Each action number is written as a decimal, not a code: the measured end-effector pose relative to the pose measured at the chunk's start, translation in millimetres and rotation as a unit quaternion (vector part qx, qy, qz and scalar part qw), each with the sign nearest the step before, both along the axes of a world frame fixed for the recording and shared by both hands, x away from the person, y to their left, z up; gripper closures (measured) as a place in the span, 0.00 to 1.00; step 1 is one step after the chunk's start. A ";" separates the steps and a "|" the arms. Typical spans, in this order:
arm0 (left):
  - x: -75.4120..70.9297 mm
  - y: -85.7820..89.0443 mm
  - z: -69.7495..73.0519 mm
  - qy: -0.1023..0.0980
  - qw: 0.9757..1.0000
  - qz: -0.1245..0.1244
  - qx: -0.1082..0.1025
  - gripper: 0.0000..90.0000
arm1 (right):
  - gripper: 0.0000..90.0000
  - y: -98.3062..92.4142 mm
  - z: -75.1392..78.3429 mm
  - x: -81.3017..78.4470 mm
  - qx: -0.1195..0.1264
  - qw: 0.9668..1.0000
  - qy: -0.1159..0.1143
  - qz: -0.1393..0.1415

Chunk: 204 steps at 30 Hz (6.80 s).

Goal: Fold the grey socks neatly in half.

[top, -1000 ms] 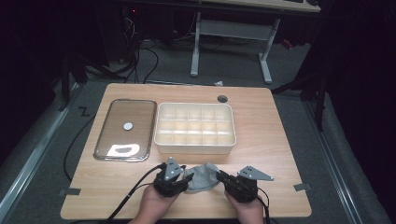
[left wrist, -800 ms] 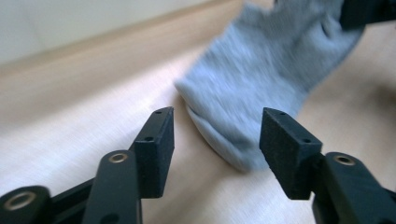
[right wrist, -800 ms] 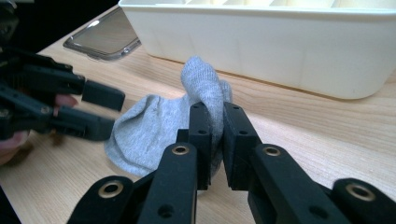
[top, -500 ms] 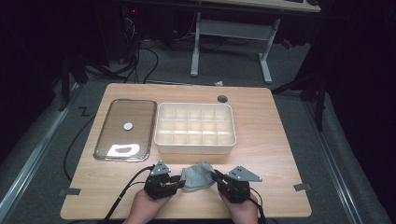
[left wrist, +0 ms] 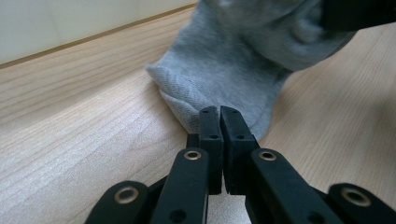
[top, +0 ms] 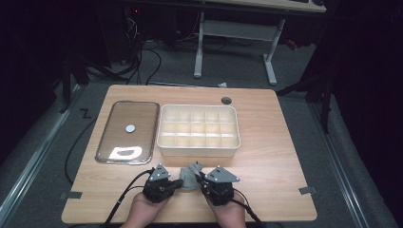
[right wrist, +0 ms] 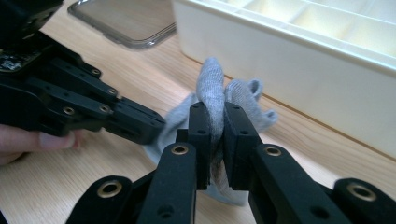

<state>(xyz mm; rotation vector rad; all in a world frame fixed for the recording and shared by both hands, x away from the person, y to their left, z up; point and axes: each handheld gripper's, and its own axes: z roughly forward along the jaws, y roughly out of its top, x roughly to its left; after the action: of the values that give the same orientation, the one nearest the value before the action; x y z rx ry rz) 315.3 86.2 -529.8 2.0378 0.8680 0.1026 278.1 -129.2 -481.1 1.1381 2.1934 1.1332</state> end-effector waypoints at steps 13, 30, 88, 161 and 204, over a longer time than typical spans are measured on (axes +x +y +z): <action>3.1 9.2 1.8 0.001 1.000 0.001 -0.006 0.93 | 0.93 33.8 -27.7 20.0 -0.053 0.997 0.044 0.033; 0.5 6.7 -4.0 -0.019 0.999 -0.011 0.043 1.00 | 0.91 39.3 -34.1 -0.6 -0.061 0.995 0.062 0.057; -12.3 -18.8 -2.6 -0.116 0.991 -0.016 0.068 0.98 | 0.80 7.1 -36.3 -0.3 -0.026 0.997 0.070 0.017; -11.0 -16.2 -2.5 -0.103 0.993 -0.027 0.053 0.92 | 1.00 19.5 -25.1 -2.7 -0.016 0.999 0.047 0.022; -15.5 12.7 3.2 -0.075 0.995 -0.005 0.070 0.97 | 0.95 -0.3 -28.7 -5.3 -0.007 0.998 0.059 -0.004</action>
<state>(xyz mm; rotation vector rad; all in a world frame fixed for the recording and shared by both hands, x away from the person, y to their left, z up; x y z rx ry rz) 299.8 98.9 -526.6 2.1324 0.7741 0.3147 272.9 -129.5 -509.8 1.2354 2.2780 1.0723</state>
